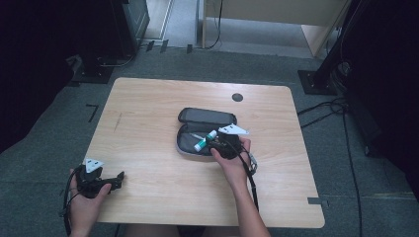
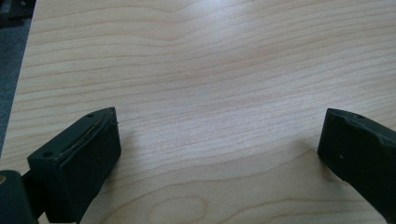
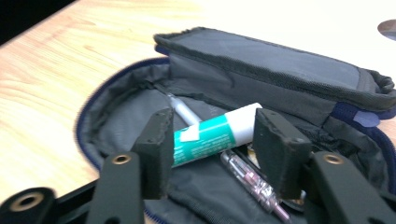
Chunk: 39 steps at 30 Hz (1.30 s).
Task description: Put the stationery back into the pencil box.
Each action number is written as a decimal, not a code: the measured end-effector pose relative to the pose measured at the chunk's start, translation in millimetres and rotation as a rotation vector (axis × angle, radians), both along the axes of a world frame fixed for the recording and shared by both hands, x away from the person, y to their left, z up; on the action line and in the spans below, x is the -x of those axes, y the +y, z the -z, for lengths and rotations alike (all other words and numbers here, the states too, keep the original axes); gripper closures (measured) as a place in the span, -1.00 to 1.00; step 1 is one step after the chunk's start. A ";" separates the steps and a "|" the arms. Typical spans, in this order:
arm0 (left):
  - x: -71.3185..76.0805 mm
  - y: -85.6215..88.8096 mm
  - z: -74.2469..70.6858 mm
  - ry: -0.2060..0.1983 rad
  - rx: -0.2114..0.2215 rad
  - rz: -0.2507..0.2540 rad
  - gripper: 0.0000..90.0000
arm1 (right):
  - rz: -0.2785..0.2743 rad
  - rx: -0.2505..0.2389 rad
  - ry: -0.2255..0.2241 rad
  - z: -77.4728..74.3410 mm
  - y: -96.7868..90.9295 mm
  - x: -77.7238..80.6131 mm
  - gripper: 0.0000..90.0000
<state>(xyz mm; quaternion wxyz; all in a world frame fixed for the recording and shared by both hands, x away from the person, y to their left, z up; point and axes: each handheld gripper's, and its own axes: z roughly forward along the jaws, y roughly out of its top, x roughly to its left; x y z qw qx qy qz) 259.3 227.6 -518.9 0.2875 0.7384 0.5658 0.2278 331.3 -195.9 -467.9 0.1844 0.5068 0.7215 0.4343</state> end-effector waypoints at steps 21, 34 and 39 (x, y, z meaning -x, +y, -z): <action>0.1 -0.1 0.1 -0.001 0.000 -0.001 -1.00 | 0.049 0.030 -0.019 -10.7 -64.9 51.5 -1.00; 0.3 -0.1 0.2 -0.003 0.001 -0.002 -1.00 | 0.136 0.059 0.020 12.3 -126.6 78.8 -1.00; 0.6 -0.4 0.3 -0.003 0.002 -0.005 -1.00 | 0.165 0.090 0.042 25.6 -146.3 87.4 -1.00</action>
